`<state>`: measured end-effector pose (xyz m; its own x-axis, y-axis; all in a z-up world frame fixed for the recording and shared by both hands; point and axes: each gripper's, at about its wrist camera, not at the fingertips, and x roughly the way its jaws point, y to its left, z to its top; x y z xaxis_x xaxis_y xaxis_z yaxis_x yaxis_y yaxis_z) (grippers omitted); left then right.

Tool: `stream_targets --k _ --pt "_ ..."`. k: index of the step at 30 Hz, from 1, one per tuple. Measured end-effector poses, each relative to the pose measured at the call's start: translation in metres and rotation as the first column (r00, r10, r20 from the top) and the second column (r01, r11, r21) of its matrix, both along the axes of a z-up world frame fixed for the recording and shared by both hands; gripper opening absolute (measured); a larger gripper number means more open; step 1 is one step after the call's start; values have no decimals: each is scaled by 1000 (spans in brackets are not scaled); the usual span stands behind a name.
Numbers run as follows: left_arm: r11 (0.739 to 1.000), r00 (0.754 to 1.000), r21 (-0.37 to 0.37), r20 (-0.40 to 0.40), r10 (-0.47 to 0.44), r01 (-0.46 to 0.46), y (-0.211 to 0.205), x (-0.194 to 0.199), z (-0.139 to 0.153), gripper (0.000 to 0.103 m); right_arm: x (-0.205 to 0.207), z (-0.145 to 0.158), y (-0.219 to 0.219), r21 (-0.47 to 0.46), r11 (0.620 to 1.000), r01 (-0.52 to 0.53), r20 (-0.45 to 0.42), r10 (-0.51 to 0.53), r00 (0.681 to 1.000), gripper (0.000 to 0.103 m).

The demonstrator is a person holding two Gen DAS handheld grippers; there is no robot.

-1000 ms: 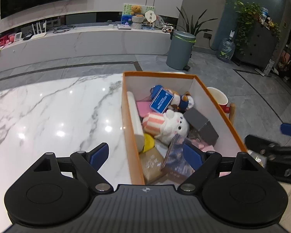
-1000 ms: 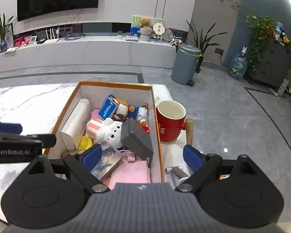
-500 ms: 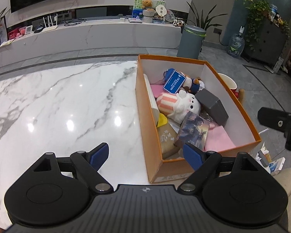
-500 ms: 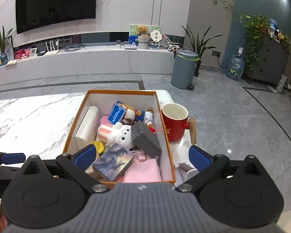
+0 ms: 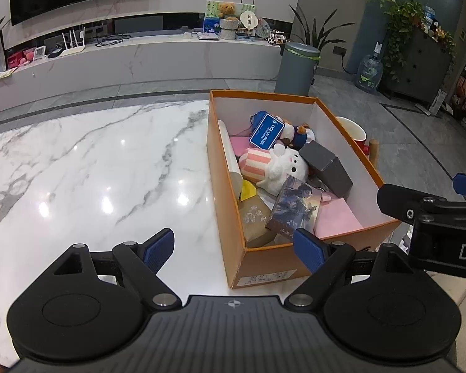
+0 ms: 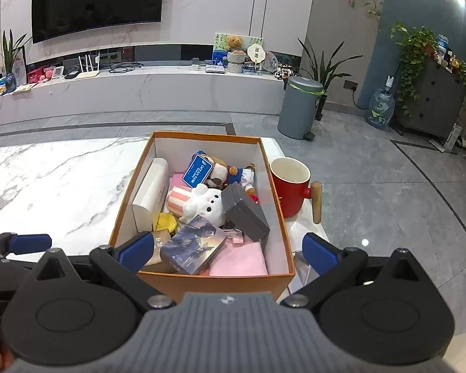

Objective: Organize objects

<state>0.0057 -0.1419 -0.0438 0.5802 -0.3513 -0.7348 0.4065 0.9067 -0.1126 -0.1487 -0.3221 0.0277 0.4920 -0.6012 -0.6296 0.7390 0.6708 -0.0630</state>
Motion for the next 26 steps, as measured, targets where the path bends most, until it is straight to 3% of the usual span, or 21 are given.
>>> stream_targets --k 20,26 --pt "999 999 -13 22 -33 34 -4 -11 15 101 -3 14 15 -47 999 26 -5 -26 1000 101" --pt "998 996 -13 72 -56 57 0 -20 27 101 -3 22 26 -72 997 32 1 -32 999 101"
